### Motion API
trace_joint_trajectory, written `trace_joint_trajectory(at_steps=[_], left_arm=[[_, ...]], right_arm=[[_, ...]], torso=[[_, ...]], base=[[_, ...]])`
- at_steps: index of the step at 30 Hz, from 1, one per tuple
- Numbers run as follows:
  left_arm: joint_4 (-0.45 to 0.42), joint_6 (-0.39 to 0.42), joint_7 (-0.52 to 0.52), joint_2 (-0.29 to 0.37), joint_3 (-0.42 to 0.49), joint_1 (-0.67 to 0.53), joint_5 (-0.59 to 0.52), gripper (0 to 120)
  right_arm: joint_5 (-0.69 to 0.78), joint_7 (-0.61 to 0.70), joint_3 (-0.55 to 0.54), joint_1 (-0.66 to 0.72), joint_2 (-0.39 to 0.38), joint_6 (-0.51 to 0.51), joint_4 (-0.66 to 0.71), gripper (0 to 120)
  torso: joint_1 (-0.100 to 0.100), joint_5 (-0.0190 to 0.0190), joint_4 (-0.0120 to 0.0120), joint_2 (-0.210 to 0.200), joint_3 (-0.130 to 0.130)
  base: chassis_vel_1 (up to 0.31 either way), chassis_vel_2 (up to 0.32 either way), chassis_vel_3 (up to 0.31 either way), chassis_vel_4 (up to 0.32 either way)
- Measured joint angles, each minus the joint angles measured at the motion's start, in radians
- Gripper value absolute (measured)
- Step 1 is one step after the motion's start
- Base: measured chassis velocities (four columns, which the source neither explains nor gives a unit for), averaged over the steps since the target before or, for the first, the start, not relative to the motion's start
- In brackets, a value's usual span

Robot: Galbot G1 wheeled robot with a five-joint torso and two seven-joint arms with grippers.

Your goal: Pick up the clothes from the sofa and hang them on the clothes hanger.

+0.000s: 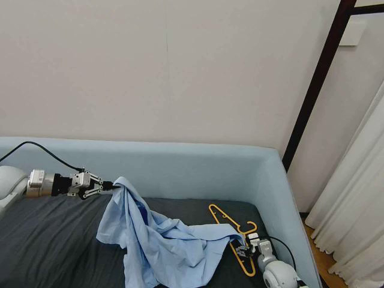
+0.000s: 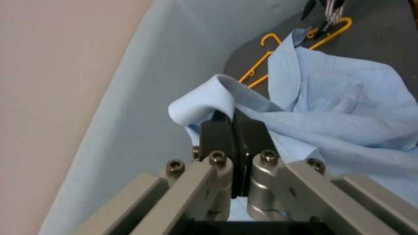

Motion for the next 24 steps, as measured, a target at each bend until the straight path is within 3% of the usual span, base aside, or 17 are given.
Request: trace_joint_trajectory(at_steps=[5, 11, 19, 24], left_arm=[[0.003, -0.006, 0.000, 0.001, -0.001, 0.000, 0.000, 0], [-0.003, -0.010, -0.005, 0.006, -0.003, 0.005, -0.003, 0], [-0.003, -0.013, -0.010, 0.006, -0.003, 0.004, -0.005, 0], [-0.007, -0.014, -0.016, 0.000, -0.002, 0.006, -0.004, 0]], right_arm=[[0.030, 0.024, 0.023, 0.005, -0.013, -0.038, 0.064, 100], [-0.045, 0.071, 0.037, 0.045, -0.005, -0.112, -0.026, 100], [-0.088, 0.043, 0.036, 0.019, 0.006, -0.120, -0.076, 97], [-0.112, 0.040, 0.032, 0.012, 0.016, -0.125, -0.101, 81]], torso=[[0.000, -0.0002, 0.0000, 0.000, 0.000], [0.000, 0.0000, 0.0002, 0.000, 0.000], [0.000, -0.0001, 0.0000, 0.000, 0.000], [0.000, -0.0001, 0.0000, 0.000, 0.000]], base=[[0.000, 0.000, 0.000, 0.000], [0.000, 0.000, 0.000, 0.000], [0.000, 0.000, 0.000, 0.000], [0.000, 0.000, 0.000, 0.000]])
